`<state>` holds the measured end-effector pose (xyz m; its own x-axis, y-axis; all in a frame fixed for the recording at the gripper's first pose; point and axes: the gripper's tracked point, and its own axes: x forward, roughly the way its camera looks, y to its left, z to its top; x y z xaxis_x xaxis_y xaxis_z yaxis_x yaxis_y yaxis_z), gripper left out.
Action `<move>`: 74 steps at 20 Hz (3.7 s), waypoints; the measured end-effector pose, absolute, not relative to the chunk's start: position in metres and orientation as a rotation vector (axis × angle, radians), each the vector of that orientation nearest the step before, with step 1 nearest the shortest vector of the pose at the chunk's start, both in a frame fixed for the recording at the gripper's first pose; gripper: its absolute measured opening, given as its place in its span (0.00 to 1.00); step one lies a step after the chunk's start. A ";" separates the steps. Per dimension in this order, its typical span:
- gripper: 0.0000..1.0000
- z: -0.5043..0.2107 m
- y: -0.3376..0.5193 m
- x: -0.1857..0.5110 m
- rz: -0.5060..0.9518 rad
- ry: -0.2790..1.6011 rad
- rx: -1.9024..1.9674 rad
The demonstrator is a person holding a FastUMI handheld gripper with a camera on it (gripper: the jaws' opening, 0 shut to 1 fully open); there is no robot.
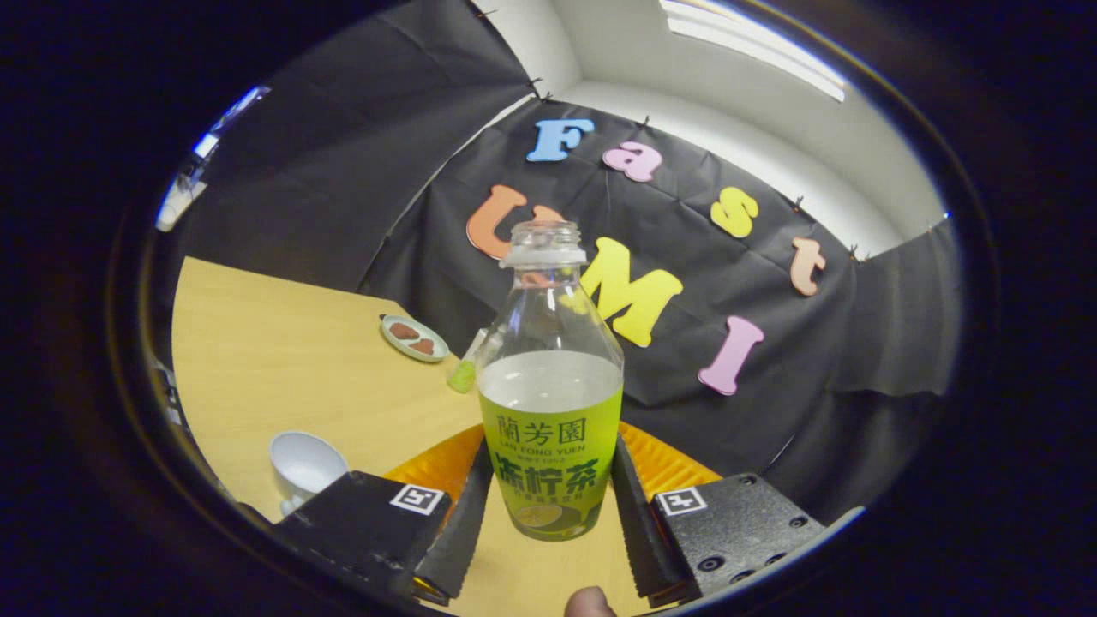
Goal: Take the bottle from table, then pour the juice into the cup, finally place the bottle on the coaster
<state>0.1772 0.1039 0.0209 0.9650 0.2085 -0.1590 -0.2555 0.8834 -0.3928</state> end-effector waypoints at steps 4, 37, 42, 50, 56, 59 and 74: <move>0.76 0.015 0.109 0.185 0.285 0.160 -0.226; 0.82 -0.127 0.183 0.252 0.478 0.374 0.055; 0.89 -0.131 0.185 0.246 0.476 0.375 0.027; 1.00 -0.122 0.171 0.237 0.433 0.358 0.060; 1.00 -0.106 0.148 0.205 0.396 0.352 0.115; 1.00 -0.082 0.127 0.183 0.336 0.319 0.138; 1.00 0.002 0.061 0.020 0.082 0.133 0.116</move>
<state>0.0201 0.0615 0.0023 0.9878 0.0889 -0.1279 -0.0734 0.9899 0.1209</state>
